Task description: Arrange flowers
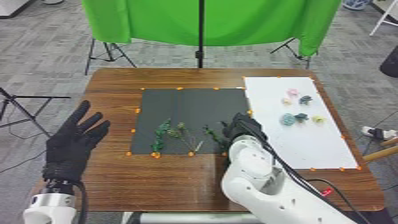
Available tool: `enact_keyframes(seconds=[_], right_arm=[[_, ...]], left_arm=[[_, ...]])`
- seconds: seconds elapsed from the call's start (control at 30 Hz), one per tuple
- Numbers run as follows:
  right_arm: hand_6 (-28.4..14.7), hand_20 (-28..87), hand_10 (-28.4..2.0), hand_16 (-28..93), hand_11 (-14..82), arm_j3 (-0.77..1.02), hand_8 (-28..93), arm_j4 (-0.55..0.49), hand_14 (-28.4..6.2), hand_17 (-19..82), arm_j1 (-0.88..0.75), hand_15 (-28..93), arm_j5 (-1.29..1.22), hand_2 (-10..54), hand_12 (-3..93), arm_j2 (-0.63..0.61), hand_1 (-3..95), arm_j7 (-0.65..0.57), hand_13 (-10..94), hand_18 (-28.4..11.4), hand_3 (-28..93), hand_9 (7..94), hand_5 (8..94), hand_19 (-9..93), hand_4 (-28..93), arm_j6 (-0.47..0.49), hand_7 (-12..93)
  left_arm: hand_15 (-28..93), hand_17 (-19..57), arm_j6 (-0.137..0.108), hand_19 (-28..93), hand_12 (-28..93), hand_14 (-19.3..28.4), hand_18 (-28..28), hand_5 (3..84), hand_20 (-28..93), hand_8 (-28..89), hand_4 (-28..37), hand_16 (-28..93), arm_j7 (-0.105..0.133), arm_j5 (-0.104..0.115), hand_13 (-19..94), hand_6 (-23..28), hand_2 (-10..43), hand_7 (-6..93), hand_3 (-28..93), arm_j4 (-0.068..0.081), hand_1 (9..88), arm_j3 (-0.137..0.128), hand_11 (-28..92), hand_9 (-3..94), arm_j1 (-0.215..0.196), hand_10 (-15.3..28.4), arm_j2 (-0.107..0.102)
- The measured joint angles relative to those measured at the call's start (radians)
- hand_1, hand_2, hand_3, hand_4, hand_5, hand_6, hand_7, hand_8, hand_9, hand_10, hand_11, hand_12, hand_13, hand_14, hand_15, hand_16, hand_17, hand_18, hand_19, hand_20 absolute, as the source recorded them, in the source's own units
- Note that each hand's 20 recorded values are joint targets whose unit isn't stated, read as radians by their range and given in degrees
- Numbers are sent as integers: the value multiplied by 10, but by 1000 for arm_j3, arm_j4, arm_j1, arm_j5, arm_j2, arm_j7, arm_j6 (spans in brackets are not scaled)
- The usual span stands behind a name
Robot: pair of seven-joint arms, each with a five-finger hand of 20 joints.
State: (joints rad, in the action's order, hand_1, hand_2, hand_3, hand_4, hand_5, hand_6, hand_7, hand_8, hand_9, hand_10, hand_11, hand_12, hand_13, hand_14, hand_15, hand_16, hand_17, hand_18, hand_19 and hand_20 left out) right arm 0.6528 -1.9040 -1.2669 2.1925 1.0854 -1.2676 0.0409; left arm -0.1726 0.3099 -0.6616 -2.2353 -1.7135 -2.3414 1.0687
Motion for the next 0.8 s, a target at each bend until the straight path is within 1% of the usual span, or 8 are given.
enact_keyframes(seconds=[0.17,0.33,0.4,0.5,0.57,0.6,0.73,0.8], right_arm=[[-27,536,-133,218,446,1,-134,-15,-104,491,-9,743,-6,-31,182,0,361,7,866,-284,732,937,937,932,-231,7,185],[-28,538,-132,218,453,-6,-126,-14,-103,489,-11,750,20,-35,185,-5,345,9,863,-284,714,937,937,932,-231,4,198],[-29,531,-132,221,445,-5,-127,-15,-104,478,-19,756,46,-35,192,-13,340,13,852,-284,710,937,936,932,-228,1,190],[-35,475,-135,210,409,13,-118,-35,-107,437,-46,743,94,-32,206,-41,330,25,819,-284,707,911,909,932,-223,-18,161],[-41,408,-144,194,397,42,-109,-69,-114,390,-71,733,109,-32,202,-74,328,39,788,-284,707,882,868,929,-222,-58,143],[-47,373,-151,180,389,58,-110,-87,-127,351,-83,713,113,-33,195,-95,325,48,747,-284,712,838,818,903,-219,-89,137],[-61,342,-168,150,376,110,-111,-122,-145,273,-101,715,106,-50,174,-184,336,90,651,-281,756,722,684,851,-231,-229,136],[-54,340,-169,141,379,138,-115,-118,-143,247,-101,721,88,-56,168,-226,358,110,630,-271,784,697,652,835,-238,-266,141]], left_arm=[[417,-110,0,568,90,269,284,309,-43,-110,-277,-86,-4,-2,202,53,65,120,792,-2,228,-2,186,281,-3,180,1],[418,-110,0,568,90,269,284,310,-43,-110,-276,-86,-6,-4,201,53,66,120,791,-2,228,-2,186,280,-5,180,5],[417,-110,0,568,90,269,284,310,-43,-110,-278,-86,-1,-3,201,53,65,120,791,-2,226,-1,186,280,-7,179,5],[416,-110,-2,568,90,268,284,310,-44,-110,-281,-86,15,2,201,53,65,119,789,-2,225,0,187,281,-13,179,1],[415,-109,-4,569,90,269,284,310,-43,-109,-282,-85,25,4,201,53,64,120,788,-1,222,0,187,280,-17,180,-2],[415,-109,-4,569,89,268,284,309,-43,-110,-282,-85,29,6,201,53,64,119,787,-1,221,0,186,280,-19,180,-3],[414,-109,-6,569,90,269,284,309,-44,-109,-282,-85,38,9,201,53,64,119,787,-1,218,0,185,280,-23,180,-6],[414,-109,-7,569,90,269,284,308,-44,-109,-282,-84,41,11,201,52,64,119,789,-1,218,0,185,280,-23,180,-7]])
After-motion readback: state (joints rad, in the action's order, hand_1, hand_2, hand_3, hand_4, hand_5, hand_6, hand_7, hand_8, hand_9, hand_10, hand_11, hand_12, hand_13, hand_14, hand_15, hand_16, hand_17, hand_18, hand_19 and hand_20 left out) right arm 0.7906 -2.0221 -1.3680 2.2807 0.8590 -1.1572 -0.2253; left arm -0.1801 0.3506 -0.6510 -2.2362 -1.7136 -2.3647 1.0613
